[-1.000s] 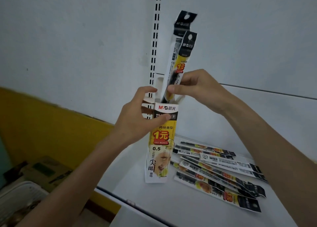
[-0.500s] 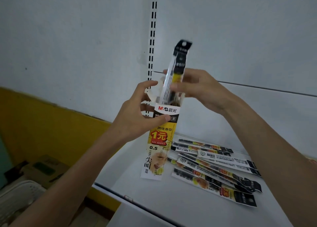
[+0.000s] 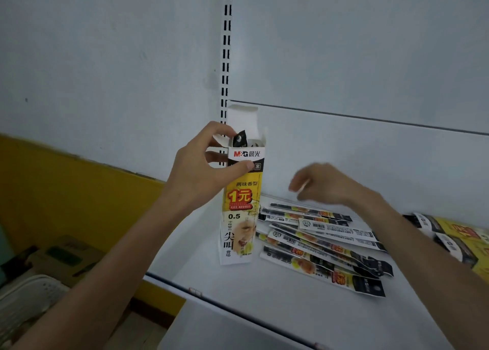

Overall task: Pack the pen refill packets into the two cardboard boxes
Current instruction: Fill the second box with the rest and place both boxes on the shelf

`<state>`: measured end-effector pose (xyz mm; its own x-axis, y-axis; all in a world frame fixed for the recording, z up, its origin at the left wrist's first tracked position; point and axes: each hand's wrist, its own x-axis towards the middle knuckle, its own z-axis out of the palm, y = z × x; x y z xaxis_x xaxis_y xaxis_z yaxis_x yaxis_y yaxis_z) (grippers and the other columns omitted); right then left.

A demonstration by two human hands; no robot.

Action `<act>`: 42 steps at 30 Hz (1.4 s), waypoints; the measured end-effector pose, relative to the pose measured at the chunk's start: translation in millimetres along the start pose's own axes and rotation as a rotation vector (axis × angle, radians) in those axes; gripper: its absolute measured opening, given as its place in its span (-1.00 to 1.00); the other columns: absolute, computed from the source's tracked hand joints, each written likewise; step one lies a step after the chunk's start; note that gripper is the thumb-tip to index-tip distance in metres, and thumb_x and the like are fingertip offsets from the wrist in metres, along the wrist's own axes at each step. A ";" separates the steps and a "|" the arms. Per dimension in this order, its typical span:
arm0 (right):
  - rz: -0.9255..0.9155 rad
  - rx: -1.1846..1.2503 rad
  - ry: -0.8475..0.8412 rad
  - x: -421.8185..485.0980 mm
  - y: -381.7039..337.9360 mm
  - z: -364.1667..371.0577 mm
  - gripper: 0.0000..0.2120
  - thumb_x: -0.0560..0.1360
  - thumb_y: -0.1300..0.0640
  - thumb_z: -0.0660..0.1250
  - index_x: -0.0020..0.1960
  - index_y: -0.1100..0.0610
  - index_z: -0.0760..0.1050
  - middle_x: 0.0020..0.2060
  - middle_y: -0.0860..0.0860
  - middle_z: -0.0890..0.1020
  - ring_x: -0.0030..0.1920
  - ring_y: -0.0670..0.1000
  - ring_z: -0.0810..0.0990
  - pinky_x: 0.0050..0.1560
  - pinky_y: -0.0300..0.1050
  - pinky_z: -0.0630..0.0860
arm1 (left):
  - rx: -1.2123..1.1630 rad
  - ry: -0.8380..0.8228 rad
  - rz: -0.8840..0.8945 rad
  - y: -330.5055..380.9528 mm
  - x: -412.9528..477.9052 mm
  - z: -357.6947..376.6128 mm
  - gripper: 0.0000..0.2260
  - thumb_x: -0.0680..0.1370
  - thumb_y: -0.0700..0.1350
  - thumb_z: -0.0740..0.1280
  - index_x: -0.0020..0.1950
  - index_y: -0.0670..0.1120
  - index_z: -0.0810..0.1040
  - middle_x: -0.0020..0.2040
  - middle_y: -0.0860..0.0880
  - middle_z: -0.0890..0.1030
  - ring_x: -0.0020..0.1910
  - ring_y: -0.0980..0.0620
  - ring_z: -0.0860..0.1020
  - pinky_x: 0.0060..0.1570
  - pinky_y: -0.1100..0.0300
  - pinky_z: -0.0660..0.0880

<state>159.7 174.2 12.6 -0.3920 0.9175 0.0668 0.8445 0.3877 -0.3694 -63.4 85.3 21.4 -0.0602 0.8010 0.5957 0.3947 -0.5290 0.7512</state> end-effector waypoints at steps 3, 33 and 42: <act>0.084 -0.080 -0.084 -0.7 30.6 30.8 -0.74 0.48 0.16 0.33 0.16 0.07 0.51 0.14 -0.02 0.57 0.09 -0.05 0.52 0.05 -0.24 0.41 | 0.020 -0.016 -0.014 -0.4 2.0 3.6 -0.71 0.32 0.01 0.47 -0.11 0.16 0.38 -0.07 0.19 0.55 -0.07 0.17 0.56 -0.21 0.24 0.55; -0.153 0.137 0.098 -12.2 31.8 15.1 -0.66 0.55 0.05 0.25 0.28 -0.19 0.33 -0.26 -0.01 0.63 -0.36 -0.12 0.55 -0.26 -0.21 0.51 | 0.598 -0.150 0.425 14.2 6.4 -15.6 -0.60 0.45 0.16 0.11 0.00 -0.04 0.60 -0.16 0.10 0.58 -0.09 0.06 0.44 -0.17 0.24 0.32; 0.061 0.872 -0.229 -21.6 17.1 6.4 -0.68 0.55 0.40 0.08 -0.02 0.30 0.61 0.00 0.11 0.64 -0.06 0.03 0.61 -0.15 -0.17 0.61 | 0.447 -0.134 0.292 19.2 -2.6 -11.5 -0.62 0.46 0.07 0.22 0.27 0.25 0.30 -0.07 0.14 0.47 -0.01 0.11 0.43 0.00 0.15 0.43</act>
<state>180.2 160.4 -1.0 -0.4978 0.8578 -0.1278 0.3262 0.0487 -0.9441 -66.2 69.8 37.5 0.2156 0.6829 0.6980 0.7305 -0.5871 0.3488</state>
